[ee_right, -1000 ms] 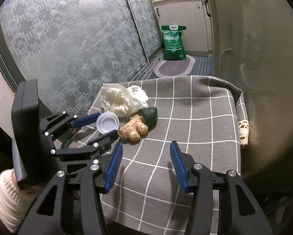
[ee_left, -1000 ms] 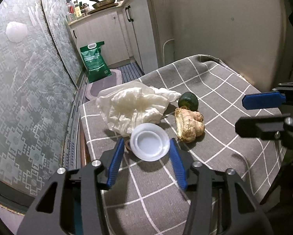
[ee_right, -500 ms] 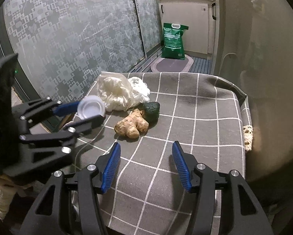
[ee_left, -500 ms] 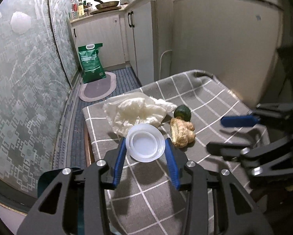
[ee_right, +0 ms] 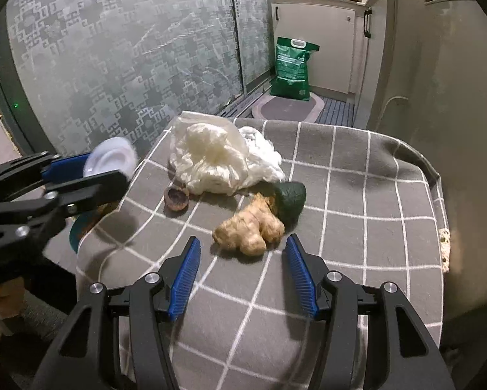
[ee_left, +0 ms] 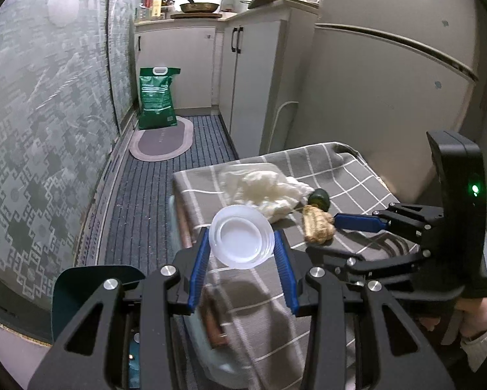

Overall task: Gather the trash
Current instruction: 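Grasp the ginger root with the right tool while the left tool lifts the white lid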

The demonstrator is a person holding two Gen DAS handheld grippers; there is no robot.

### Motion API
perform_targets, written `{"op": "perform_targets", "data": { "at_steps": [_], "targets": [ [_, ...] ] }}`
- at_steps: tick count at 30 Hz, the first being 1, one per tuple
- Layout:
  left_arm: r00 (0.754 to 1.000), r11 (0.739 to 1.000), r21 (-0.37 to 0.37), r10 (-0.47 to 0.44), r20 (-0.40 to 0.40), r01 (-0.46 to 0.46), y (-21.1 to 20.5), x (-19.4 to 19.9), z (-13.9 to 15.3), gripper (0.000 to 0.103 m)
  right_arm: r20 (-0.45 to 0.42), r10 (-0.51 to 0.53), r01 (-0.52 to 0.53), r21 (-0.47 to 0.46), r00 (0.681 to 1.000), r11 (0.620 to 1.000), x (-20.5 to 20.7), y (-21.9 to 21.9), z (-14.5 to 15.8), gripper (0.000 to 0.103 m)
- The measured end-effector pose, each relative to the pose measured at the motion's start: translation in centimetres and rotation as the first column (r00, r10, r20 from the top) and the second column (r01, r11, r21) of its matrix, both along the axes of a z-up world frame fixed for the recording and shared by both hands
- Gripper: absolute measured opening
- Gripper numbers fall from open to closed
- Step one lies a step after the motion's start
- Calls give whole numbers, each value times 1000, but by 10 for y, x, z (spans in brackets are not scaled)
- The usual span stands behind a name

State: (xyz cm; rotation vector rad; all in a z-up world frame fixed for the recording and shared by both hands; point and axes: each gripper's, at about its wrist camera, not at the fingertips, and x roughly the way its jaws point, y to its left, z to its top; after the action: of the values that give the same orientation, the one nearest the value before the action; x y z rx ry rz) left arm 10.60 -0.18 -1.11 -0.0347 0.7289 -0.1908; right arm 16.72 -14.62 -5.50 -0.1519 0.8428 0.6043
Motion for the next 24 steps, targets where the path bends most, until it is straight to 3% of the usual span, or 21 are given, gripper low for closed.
{"op": "perform_targets", "data": {
  "at_steps": [5,9,16,24],
  "targets": [
    [1000,1000,1,25,-6,-25,21,-6,-2,42,13,-20,20,-15,1000,1000,4,9,-1,55],
    [999,999,0,48,-9,-48,38,-10,-3,42,26,-38,39,-38,999,999,7,16,-1,44],
    [995,995,-23,99,-10,-99,77,-21,-3,42,33,-37,39,-62,999,997,1,23,3,43],
    [987,987,-30,155,-45,-156,118,-31,-17,42,93,-7,10,-27,996,1000,-19,34,35,44]
  ]
}}
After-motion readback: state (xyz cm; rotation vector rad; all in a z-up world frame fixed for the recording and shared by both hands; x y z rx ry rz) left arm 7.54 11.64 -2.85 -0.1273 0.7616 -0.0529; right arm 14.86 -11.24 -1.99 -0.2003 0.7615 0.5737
